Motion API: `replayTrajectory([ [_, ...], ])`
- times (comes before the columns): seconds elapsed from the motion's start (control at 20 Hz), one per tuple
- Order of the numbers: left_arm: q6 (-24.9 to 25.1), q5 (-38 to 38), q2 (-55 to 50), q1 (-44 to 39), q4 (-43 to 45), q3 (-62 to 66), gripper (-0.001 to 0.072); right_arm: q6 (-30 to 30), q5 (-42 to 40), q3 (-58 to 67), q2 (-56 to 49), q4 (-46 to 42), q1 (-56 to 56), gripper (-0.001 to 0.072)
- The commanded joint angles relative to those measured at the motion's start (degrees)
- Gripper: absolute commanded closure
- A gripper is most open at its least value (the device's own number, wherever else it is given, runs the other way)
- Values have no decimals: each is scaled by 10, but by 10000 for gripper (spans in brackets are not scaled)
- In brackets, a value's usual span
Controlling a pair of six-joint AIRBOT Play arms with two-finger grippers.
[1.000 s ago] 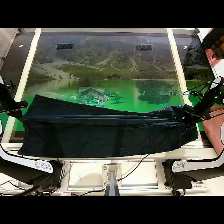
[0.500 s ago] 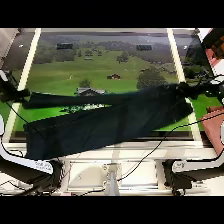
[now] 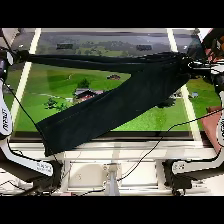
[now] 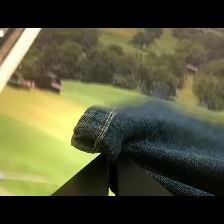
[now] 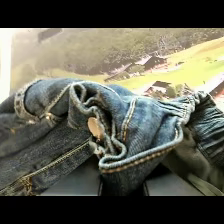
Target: Fold the clothes and pants, and hang the long-sleeved shirts on hangers.
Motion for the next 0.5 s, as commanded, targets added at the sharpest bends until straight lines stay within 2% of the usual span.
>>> replayTrajectory([
  [0.0, 39, -210, -30, 6, 2, -9, 682, 183, 75, 4, -14, -153, -17, 644],
  [0.05, 74, -283, -50, 10, -2, -10, 682, 215, 114, 4, -22, -177, -26, 645],
  [0.2, 150, -409, -101, 12, -46, -10, 682, 216, 178, 4, -38, -177, -38, 644],
  [0.3, 169, -444, -127, 8, -53, -10, 681, 216, 193, 4, -43, -178, -36, 644],
  [0.45, 170, -452, -144, 2, -53, -10, 681, 216, 196, 4, -44, -178, -36, 644],
])
